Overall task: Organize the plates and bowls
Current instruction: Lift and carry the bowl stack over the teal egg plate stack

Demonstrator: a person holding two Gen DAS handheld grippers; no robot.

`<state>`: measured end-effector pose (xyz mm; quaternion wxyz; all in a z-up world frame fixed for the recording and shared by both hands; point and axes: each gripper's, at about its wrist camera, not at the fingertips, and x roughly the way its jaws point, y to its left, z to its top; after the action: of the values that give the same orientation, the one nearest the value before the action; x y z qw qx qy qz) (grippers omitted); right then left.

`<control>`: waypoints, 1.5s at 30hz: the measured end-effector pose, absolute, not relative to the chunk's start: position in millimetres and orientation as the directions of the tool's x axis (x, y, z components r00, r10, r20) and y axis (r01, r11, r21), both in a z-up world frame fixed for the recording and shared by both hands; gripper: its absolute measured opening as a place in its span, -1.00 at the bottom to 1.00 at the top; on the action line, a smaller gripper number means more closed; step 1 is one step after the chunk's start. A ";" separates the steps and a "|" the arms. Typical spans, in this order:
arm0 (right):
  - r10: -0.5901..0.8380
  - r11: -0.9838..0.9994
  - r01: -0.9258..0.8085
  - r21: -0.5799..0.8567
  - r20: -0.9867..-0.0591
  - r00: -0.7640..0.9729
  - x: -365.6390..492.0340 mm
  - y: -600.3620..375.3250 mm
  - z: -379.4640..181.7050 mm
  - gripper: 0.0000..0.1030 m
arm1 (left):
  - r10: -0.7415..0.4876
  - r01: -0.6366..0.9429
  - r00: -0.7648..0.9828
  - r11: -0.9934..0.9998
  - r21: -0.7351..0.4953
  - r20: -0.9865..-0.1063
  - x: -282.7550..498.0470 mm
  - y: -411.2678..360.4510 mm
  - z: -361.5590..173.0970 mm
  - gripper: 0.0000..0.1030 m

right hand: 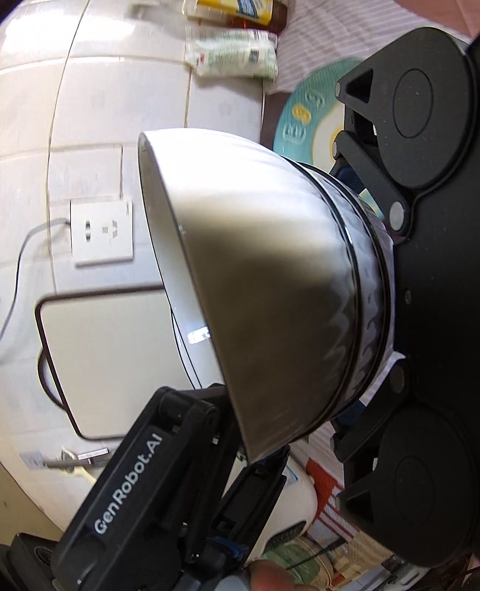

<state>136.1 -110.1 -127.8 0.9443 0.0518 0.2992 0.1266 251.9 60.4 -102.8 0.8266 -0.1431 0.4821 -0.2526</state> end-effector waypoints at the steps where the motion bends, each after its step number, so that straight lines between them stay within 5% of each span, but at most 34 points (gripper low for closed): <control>1: 0.261 0.965 -0.201 0.168 -0.552 0.792 137.7 -117.2 -128.9 1.00 | -0.561 0.286 0.401 0.828 -0.483 -0.724 255.7 52.8 -104.0 -0.27; 15: 0.192 0.981 -0.132 0.145 -0.573 0.797 194.0 -184.1 -175.9 1.00 | -0.575 0.347 0.356 0.813 -0.467 -0.737 319.7 -36.8 -140.7 -0.26; 29: 0.165 0.986 -0.119 0.114 -0.653 0.739 220.3 -196.6 -215.5 1.00 | -0.595 0.312 0.313 0.801 -0.511 -0.740 346.2 -47.3 -200.9 -0.26; 39: 0.148 0.989 -0.113 0.096 -0.674 0.724 235.4 -190.9 -225.0 1.00 | -0.498 0.394 0.404 0.852 -0.345 -0.767 338.1 -57.9 -190.1 -0.29; 45: 0.141 0.990 -0.098 0.101 -0.714 0.686 238.6 -189.9 -219.1 1.00 | -0.474 0.346 0.421 0.872 -0.347 -0.773 337.7 -54.0 -189.5 -0.23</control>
<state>238.6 -189.9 -219.1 0.9178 0.0275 0.3908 0.0651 337.7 -54.0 -189.5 0.8401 -0.0670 0.4798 -0.2440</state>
